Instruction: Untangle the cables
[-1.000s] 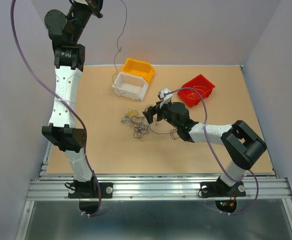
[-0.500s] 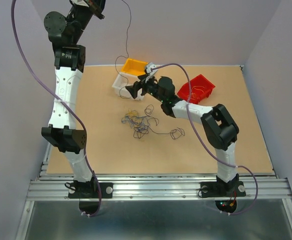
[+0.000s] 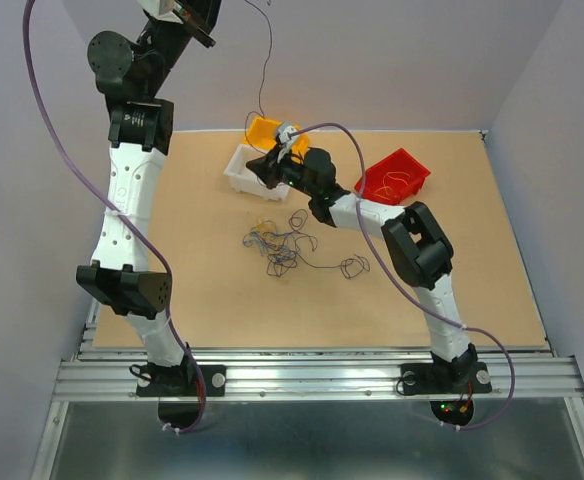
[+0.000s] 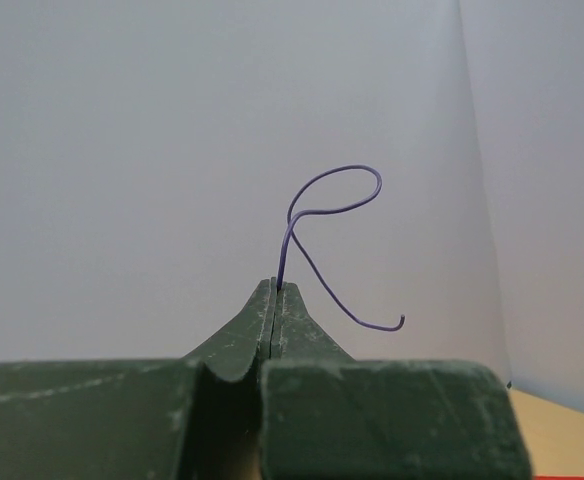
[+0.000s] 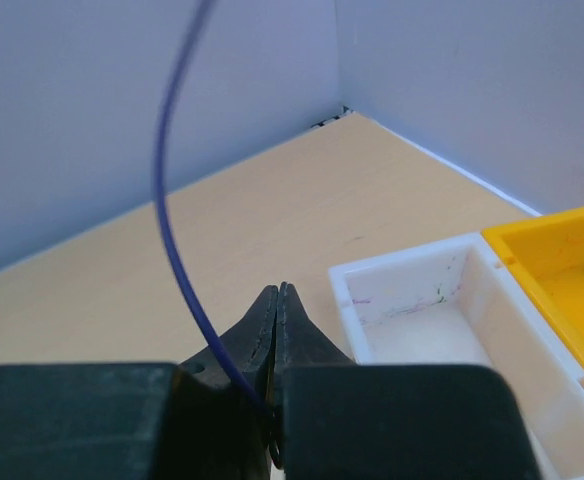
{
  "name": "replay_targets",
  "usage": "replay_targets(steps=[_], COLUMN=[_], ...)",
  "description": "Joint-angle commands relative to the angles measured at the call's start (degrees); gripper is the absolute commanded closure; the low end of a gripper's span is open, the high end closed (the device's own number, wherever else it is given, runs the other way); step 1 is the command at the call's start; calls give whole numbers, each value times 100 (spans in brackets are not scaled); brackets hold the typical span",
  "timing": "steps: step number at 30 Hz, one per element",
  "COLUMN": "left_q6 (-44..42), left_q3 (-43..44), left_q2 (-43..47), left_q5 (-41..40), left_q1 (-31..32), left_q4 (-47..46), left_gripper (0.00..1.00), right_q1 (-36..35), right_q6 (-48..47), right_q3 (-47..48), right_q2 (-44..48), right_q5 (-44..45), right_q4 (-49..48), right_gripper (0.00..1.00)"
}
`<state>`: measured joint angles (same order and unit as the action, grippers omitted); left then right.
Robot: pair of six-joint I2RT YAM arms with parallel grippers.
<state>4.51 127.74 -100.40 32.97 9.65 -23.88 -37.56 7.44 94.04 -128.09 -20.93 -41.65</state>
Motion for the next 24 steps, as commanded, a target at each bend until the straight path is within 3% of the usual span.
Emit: replay_targets(steps=[1,8,13,17,24], left_q6=[-231,-592,-846,-1119,-1181], left_q3=[-188,-460,-619,-198,-355], left_q2=[214,-111,-339,-770,-999], left_q5=[-1,-81,-107,-309,-344], left_q1=[28,2,2,-24,-130], left_q4=[-241,-3,137,709,639], left_gripper=[100,100,100,100,100], right_q1=[-6,214,372,521,592], right_q6=[100,310,573,837,1171], right_q3=[264,518,1386,2021,2996], right_q2=[161,197,-539,-1059,-1938], right_q5=[272,344,2,-306,-315], right_q4=[-353,-335,-265,-265,-265], right_gripper=[99,99,99,99,99])
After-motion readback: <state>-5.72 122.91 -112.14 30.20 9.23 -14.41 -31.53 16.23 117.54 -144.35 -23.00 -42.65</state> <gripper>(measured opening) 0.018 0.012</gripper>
